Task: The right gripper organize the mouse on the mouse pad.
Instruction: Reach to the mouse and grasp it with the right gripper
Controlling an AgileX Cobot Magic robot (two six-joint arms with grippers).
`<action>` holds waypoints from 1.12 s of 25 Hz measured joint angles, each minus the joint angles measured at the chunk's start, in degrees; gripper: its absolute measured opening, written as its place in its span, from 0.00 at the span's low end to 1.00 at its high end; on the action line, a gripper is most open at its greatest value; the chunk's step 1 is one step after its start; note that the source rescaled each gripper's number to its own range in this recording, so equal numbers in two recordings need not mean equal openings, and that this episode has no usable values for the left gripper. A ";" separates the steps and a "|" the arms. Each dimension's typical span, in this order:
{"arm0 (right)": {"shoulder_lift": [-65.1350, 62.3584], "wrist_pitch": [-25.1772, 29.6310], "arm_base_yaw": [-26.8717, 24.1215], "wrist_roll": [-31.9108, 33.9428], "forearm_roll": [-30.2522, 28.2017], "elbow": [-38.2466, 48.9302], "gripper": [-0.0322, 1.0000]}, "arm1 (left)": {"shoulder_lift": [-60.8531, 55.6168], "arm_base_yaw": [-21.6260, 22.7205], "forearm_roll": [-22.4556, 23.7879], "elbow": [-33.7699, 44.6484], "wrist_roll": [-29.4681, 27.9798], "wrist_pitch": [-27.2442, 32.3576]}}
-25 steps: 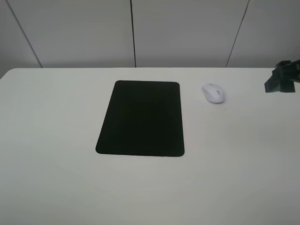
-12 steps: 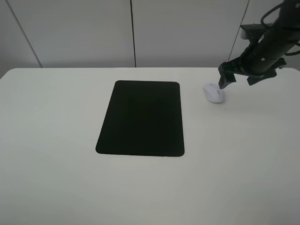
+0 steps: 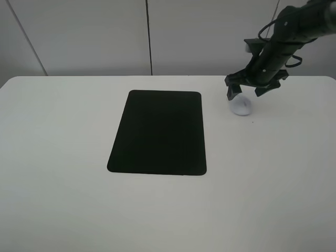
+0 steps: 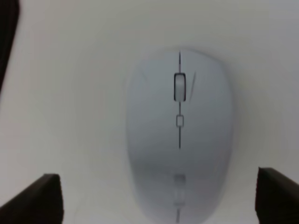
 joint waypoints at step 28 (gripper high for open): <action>8.44 -5.65 0.00 3.05 -3.07 -2.37 0.98 | 0.00 0.00 0.00 0.00 0.00 0.00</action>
